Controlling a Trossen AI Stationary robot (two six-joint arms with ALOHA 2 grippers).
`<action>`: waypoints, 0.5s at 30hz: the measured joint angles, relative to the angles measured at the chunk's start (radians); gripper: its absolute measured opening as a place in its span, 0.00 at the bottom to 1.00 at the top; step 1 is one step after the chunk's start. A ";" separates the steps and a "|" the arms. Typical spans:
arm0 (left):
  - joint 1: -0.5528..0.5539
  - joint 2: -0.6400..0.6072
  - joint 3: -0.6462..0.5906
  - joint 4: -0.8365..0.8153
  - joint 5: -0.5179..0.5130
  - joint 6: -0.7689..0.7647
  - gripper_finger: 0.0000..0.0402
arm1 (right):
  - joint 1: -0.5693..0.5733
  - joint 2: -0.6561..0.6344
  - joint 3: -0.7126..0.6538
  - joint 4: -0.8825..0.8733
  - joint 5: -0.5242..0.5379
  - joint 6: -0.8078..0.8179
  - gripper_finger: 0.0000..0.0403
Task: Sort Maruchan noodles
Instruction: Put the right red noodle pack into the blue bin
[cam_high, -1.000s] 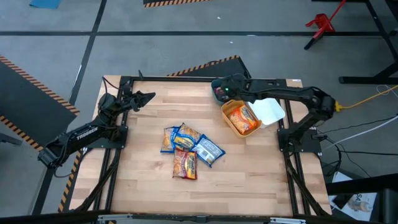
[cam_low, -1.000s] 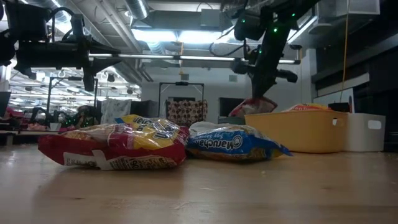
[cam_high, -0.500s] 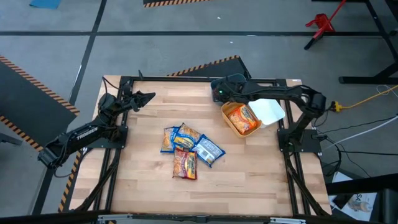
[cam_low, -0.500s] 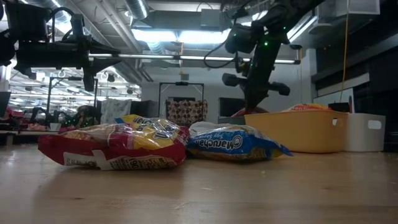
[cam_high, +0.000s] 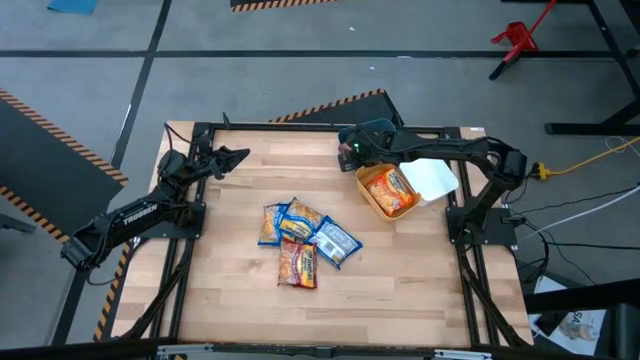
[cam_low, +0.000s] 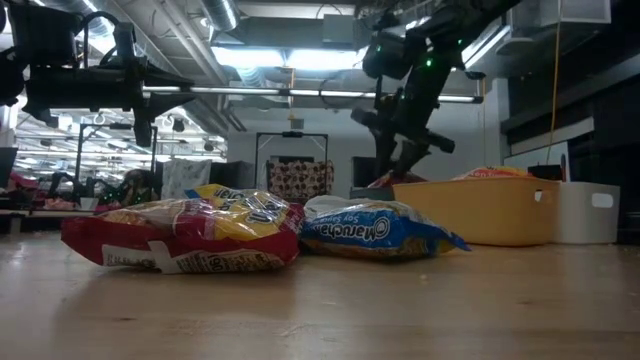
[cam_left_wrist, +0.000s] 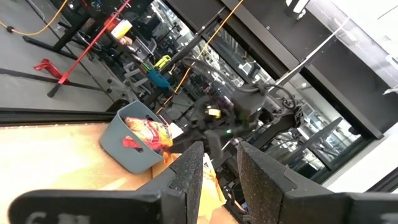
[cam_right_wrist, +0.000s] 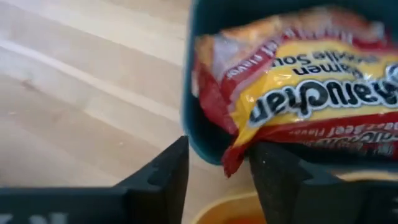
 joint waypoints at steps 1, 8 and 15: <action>0.000 0.000 0.000 0.000 0.000 0.000 0.24 | 0.008 -0.013 0.002 0.004 0.004 -0.020 0.39; 0.000 0.000 0.000 0.000 0.000 0.000 0.24 | 0.017 -0.044 0.076 -0.010 0.081 -0.308 0.40; 0.000 0.000 0.000 0.000 0.000 0.001 0.24 | 0.016 -0.039 0.104 -0.081 0.141 -0.428 0.40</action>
